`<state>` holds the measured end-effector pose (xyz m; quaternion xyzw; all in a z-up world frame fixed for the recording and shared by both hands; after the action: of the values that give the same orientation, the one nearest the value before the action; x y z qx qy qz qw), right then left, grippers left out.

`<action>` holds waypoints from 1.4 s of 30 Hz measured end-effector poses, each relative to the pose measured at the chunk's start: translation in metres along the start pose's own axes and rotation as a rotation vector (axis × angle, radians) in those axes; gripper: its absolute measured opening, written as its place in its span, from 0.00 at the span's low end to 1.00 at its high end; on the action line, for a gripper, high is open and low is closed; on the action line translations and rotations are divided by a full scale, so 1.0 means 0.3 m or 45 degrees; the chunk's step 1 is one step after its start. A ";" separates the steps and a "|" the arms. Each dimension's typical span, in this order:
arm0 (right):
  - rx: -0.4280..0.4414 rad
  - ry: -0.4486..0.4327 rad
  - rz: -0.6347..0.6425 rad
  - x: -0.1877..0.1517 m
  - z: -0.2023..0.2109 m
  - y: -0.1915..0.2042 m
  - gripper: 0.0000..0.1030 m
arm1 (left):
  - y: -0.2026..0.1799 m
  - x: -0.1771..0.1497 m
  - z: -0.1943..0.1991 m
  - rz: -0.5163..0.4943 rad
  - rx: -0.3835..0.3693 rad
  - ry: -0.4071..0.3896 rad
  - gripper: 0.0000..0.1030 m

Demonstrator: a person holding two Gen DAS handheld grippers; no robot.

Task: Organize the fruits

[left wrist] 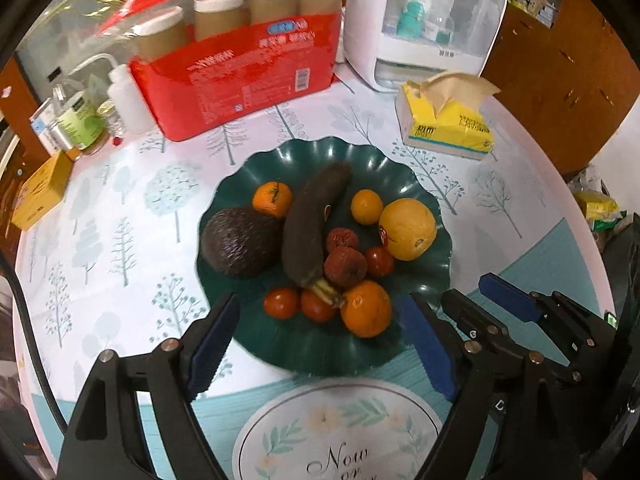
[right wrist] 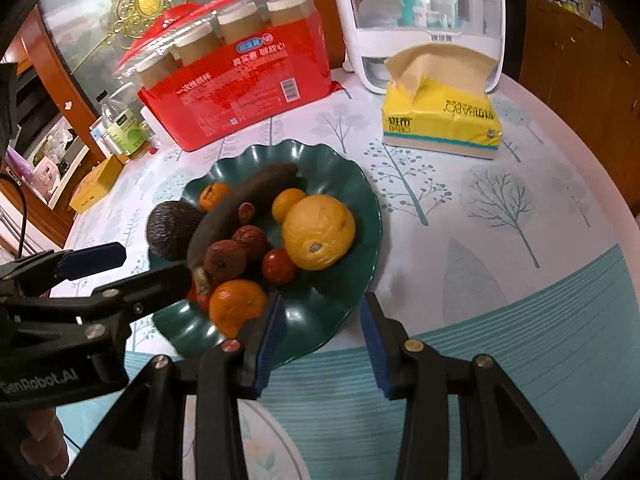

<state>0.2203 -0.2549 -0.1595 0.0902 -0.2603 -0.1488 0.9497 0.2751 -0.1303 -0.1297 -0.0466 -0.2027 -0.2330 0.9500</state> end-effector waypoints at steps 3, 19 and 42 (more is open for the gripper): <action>-0.007 -0.017 0.017 -0.020 0.059 0.020 0.39 | 0.015 -0.037 0.069 0.032 0.002 -0.030 0.85; -0.019 -0.044 0.071 -0.259 0.361 0.109 0.39 | 0.033 -0.326 0.381 0.123 -0.017 -0.154 0.87; 0.067 -0.071 0.255 -0.438 0.655 0.174 0.41 | -0.022 -0.631 0.609 0.327 0.225 -0.205 0.87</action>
<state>0.0224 -0.1811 -0.0411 0.0844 -0.2983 -0.0487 0.9495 0.0525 -0.0226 -0.0398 -0.0068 -0.2901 -0.0866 0.9530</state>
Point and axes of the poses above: each gripper's, at about its wrist camera, not at the fingertips, and z roughly against the way its jaws point, y to its left, x to its top, the point moved 5 cm from there along -z, roughly the way its jaws point, and after that the axes turned 5 degrees about -z, right-handed, at the moved point
